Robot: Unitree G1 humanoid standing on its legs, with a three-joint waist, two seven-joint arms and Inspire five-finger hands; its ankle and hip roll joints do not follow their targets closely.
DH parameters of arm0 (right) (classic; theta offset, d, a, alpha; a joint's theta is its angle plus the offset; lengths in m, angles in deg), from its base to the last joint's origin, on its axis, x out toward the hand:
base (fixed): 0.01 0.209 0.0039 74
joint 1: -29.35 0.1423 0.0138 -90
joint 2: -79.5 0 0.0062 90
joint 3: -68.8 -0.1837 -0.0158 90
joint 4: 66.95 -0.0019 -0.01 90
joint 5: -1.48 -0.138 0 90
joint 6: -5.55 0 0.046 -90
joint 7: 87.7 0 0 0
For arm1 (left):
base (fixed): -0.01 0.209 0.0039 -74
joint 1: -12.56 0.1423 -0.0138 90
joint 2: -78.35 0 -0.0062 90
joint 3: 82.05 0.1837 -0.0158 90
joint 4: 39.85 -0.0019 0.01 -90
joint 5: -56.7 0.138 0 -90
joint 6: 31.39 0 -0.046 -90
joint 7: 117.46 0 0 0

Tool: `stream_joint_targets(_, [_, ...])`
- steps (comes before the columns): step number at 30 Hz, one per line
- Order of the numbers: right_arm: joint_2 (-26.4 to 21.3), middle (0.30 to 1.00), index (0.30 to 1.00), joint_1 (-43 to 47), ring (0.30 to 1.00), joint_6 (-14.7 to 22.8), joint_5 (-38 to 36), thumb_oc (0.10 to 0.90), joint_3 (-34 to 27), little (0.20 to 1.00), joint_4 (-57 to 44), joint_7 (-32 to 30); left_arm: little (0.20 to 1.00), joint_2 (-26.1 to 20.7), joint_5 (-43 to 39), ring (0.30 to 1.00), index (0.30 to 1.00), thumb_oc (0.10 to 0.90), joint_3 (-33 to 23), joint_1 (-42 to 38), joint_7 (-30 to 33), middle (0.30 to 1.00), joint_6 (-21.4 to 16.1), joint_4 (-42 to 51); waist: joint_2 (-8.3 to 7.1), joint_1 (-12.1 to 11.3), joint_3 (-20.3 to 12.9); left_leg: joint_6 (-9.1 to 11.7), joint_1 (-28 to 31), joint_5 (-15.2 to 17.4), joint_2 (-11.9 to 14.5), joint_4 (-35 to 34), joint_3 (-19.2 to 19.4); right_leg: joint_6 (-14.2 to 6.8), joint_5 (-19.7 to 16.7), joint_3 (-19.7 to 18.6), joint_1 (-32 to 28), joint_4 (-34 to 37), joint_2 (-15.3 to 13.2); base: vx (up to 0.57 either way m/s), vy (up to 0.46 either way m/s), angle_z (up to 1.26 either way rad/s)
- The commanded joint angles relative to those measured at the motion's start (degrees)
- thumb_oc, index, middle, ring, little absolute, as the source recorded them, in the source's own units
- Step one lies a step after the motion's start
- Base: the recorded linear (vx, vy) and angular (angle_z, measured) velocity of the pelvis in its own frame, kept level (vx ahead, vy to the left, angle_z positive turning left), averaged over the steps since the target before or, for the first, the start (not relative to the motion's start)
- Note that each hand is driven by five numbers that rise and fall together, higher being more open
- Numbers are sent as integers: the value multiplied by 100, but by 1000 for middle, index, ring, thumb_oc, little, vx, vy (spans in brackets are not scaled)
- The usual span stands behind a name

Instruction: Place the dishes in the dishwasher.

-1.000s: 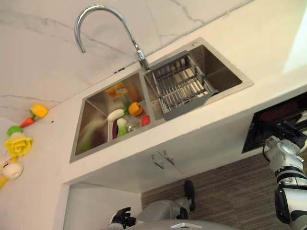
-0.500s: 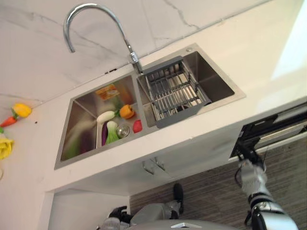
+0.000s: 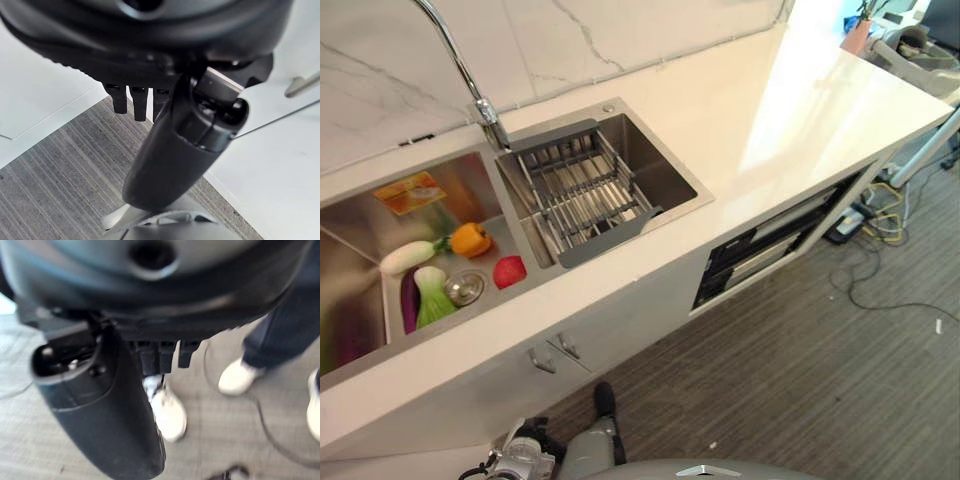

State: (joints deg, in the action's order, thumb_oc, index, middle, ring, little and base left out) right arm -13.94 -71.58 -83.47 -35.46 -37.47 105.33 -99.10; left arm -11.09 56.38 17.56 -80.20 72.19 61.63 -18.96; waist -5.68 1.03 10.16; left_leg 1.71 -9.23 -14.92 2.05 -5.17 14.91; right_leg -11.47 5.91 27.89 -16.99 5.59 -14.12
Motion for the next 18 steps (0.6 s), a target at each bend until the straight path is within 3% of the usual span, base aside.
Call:
stream_joint_targets(1, [-205, 900, 900, 1002, 900, -306, 1600, 800, 633, 900, -33, 237, 900, 712, -263, 900, 900, 800, -33, -178, -265, 900, -191, -372, 768, -379, -41, 325, 468, 919, 177, 266, 200, 38, -68, 81, -180, -271, -321, 10, 156, -1])
stream_joint_targets(5, [-90, 900, 900, 1074, 900, -325, 2140, 800, 1102, 900, -226, 413, 900, 673, -289, 900, 900, 800, -114, -212, -332, 900, -234, -397, 587, -424, -116, 213, 509, 1084, 18, 244, 253, -86, -378, -42, -13, -360, -510, 35, 179, -13])
stream_joint_targets(6, [-53, 900, 900, 1104, 900, -315, 2185, 800, 1181, 900, -333, 423, 900, 662, -328, 900, 900, 800, -143, -225, -391, 900, -220, -398, 495, -435, -152, 63, 658, 1254, -188, 154, 226, -125, -660, -253, 276, -966, -757, 92, 233, -8])
stream_joint_targets(8, [24, 900, 900, 1217, 900, -286, 2300, 800, 1353, 900, -482, 399, 900, 623, -200, 900, 900, 800, -64, -306, -400, 900, -195, -466, 484, -345, 5, -57, 796, 1340, -274, 69, 84, -64, -969, -734, 749, -1905, -870, 79, 259, 20])
stream_joint_targets(9, [28, 900, 900, 1265, 900, -265, 2338, 800, 1452, 900, -533, 427, 900, 597, -139, 900, 900, 800, -13, -355, -393, 900, -194, -472, 522, -285, 104, -105, 844, 1346, -266, 19, 11, -3, -1000, -1038, 1048, -2300, -765, 98, 257, 58])
stream_joint_targets(10, [88, 900, 900, 1390, 900, -224, 2367, 800, 1656, 900, -657, 402, 900, 538, 11, 900, 900, 800, 129, -440, -377, 900, -194, -477, 622, -92, 303, -152, 967, 1423, -191, 17, -201, 149, -638, -1707, 1667, -2913, -311, 70, 187, 78])
stream_joint_targets(11, [86, 900, 900, 1397, 900, -224, 2366, 800, 1657, 900, -656, 401, 900, 540, 12, 900, 900, 800, 125, -446, -378, 900, -194, -478, 637, -104, 290, -147, 941, 1408, -169, 17, -189, 163, -657, -1718, 1701, -2909, -288, 121, 131, 73])
stream_joint_targets(12, [171, 900, 900, 1421, 900, -157, 2342, 800, 1797, 900, -742, 395, 900, 460, 134, 900, 900, 800, 265, -536, -233, 900, -232, -409, 715, 71, 369, -117, 999, 1412, -110, 17, -395, 324, 40, -2254, 1984, -2856, 318, 87, -1, 74])
stream_joint_targets(14, [272, 900, 900, 1434, 900, -37, 2184, 800, 1970, 900, -860, 307, 900, 456, 140, 900, 900, 800, 364, -581, -19, 900, -309, -266, 688, 125, 595, -42, 1060, 1385, -116, 17, -607, 431, 171, -2532, 2251, -2307, 694, 104, -35, 62])
stream_joint_targets(15, [272, 900, 900, 1434, 900, -37, 2184, 800, 1970, 900, -860, 307, 900, 456, 140, 900, 900, 800, 364, -581, -19, 900, -309, -266, 688, 125, 595, -42, 1060, 1385, -116, 17, -607, 431, 171, -2532, 2251, -2307, 694, 96, -146, 54])
stream_joint_targets(16, [374, 900, 900, 1426, 900, -30, 2190, 800, 2084, 900, -863, 286, 900, 455, -144, 900, 900, 800, 138, -507, -80, 900, -289, -414, 554, 94, 750, -7, 1119, 1363, -212, 17, -765, 459, 29, -2529, 2111, -1701, 756, 59, -142, 107])
stream_joint_targets(17, [423, 900, 900, 1343, 900, -46, 2221, 800, 2088, 900, -826, 328, 900, 500, -557, 900, 900, 800, -287, -371, -11, 900, -222, -791, 533, 42, 696, -11, 1077, 1331, -216, 17, -855, 442, 51, -2539, 1952, -1591, 713, 61, -142, 159])
stream_joint_targets(18, [423, 900, 900, 1341, 900, -47, 2221, 800, 2090, 900, -828, 328, 900, 500, -556, 900, 900, 800, -289, -372, -12, 900, -226, -796, 530, 44, 693, -11, 1076, 1333, -219, 17, -855, 442, 57, -2539, 1954, -1596, 710, 8, -45, 190])
